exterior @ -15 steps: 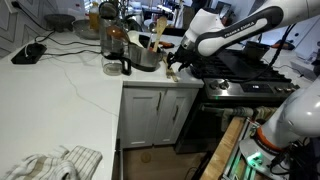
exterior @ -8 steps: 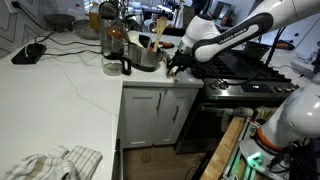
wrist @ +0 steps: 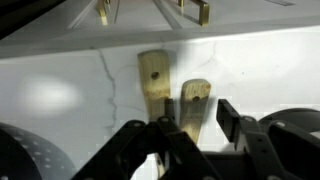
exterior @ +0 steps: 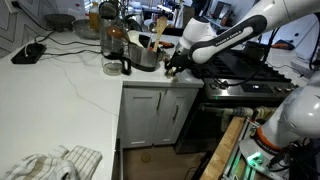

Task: Place the wooden spatula on the middle part of the stove

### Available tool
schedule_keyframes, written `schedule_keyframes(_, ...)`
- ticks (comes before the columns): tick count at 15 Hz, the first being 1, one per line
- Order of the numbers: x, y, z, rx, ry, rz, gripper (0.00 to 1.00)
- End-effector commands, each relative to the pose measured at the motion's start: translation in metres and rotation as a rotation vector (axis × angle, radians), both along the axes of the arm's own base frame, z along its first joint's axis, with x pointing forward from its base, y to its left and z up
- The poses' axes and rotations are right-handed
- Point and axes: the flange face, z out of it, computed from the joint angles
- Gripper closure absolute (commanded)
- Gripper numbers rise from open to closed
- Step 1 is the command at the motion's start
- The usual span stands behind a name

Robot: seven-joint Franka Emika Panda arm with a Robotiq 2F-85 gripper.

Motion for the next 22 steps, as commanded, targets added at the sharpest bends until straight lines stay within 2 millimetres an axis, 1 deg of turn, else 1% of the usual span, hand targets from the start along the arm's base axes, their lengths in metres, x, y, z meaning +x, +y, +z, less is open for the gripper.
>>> schedule_keyframes(1,0.009,0.003,-0.006,0.000,-0.010,-0.018,0.51)
schedule_keyframes(2,0.011,0.005,-0.007,0.002,-0.010,-0.021,0.52)
schedule_keyframes(7,0.016,0.006,-0.013,-0.004,0.008,-0.043,0.53)
schedule_keyframes(12,0.019,0.003,-0.020,-0.015,0.021,-0.064,0.50)
schedule_keyframes(15,0.020,0.002,-0.022,-0.020,0.017,-0.069,0.52)
schedule_keyframes(17,0.020,0.002,-0.023,-0.024,0.014,-0.064,0.55)
schedule_keyframes(18,0.020,0.003,-0.024,-0.026,0.013,-0.060,0.59)
schedule_keyframes(20,0.020,0.003,-0.026,-0.037,0.014,-0.050,0.59)
schedule_keyframes(21,0.020,0.003,-0.026,-0.044,0.015,-0.044,0.64)
schedule_keyframes(22,0.020,0.004,-0.027,-0.049,0.016,-0.039,0.62)
